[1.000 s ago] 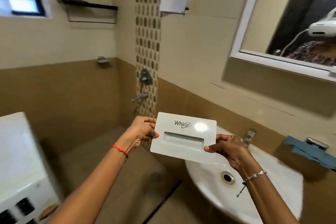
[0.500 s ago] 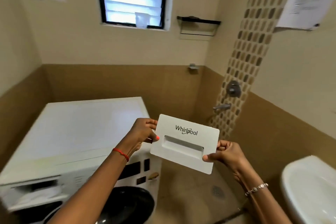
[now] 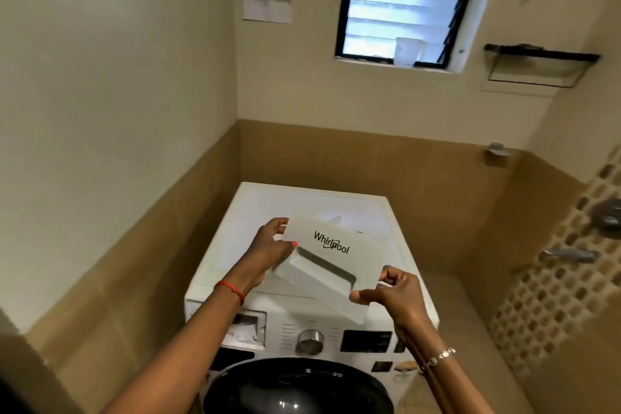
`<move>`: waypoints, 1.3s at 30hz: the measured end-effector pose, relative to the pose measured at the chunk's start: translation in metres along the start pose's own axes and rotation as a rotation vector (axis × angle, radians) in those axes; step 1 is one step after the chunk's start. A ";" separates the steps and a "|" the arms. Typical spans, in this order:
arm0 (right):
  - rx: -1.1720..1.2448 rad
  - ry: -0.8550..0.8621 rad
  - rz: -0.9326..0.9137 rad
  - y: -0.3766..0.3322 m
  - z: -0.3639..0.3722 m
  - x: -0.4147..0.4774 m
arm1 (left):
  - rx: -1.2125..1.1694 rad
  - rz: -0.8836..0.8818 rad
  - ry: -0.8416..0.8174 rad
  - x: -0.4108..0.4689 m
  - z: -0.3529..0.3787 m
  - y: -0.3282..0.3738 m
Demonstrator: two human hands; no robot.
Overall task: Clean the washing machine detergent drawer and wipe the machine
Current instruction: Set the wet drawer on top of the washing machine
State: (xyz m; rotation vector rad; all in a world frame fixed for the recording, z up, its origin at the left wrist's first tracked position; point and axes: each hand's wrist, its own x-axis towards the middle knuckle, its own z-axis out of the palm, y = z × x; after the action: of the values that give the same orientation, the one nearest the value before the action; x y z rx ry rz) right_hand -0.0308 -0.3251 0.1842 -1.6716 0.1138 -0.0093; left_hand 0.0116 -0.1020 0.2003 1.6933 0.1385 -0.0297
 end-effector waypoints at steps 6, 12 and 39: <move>-0.029 0.012 -0.084 0.023 0.084 0.037 | -0.163 -0.144 -0.062 0.040 -0.041 -0.011; 0.020 0.003 -0.117 0.052 0.158 0.067 | -0.214 -0.228 -0.023 0.113 -0.068 -0.039; -0.586 -0.495 -0.473 0.107 0.255 0.128 | -0.037 -0.199 -0.050 0.220 -0.094 -0.087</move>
State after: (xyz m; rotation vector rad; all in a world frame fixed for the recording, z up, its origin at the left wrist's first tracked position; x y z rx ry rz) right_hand 0.1081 -0.0929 0.0433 -2.1959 -0.7143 0.0882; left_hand 0.2151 0.0181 0.1048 1.6353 0.2682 -0.2163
